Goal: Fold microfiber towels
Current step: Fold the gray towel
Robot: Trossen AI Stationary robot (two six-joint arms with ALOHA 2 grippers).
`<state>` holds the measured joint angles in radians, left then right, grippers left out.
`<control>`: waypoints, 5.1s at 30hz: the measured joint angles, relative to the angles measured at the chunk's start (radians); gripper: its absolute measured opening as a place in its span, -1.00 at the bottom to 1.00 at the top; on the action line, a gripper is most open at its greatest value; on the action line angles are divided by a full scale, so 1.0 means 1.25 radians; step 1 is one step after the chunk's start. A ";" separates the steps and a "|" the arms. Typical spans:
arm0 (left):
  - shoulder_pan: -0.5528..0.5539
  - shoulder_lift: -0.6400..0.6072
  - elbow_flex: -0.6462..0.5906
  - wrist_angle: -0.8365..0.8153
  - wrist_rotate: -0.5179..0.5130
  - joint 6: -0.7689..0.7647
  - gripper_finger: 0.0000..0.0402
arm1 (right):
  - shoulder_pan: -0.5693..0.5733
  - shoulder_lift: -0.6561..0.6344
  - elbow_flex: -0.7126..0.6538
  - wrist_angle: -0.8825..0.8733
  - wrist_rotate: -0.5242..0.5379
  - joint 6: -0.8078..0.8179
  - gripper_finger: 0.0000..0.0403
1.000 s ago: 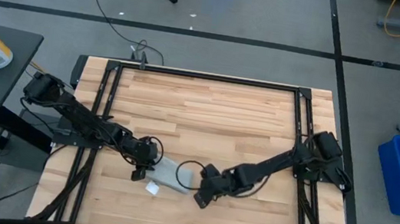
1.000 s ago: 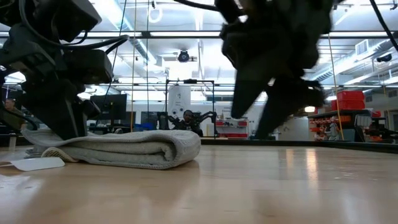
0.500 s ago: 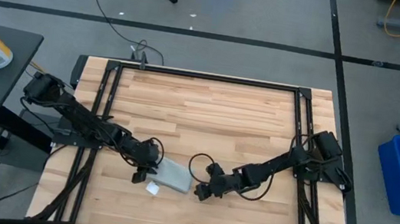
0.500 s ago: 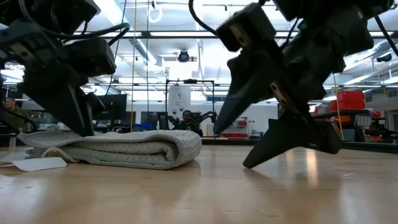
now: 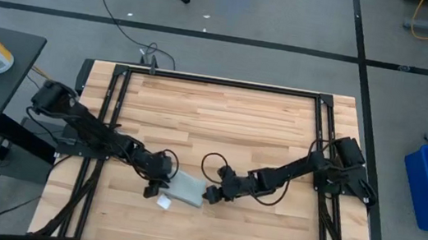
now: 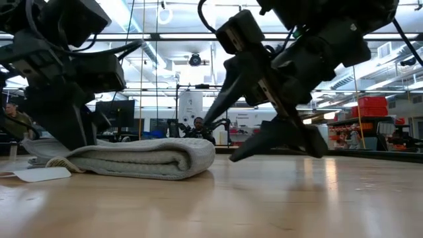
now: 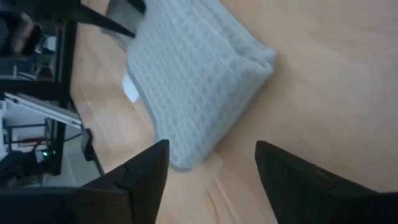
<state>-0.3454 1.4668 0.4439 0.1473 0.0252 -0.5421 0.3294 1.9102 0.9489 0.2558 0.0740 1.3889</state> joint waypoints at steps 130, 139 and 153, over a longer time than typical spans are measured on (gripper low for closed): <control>0.000 0.059 -0.002 0.145 0.077 0.020 -0.51 | -0.007 0.122 0.312 -0.301 -0.061 -0.195 -0.93; 0.000 0.031 -0.005 0.142 0.107 0.055 -0.49 | 0.008 0.122 0.300 -0.325 -0.061 -0.185 -0.94; 0.000 -0.049 0.001 0.177 0.111 0.093 -0.97 | 0.007 0.121 0.300 -0.323 -0.061 -0.190 -0.94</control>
<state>-0.3458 1.4052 0.4450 0.3687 0.1640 -0.4257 0.3386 2.0621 1.3239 -0.1484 -0.0017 1.1519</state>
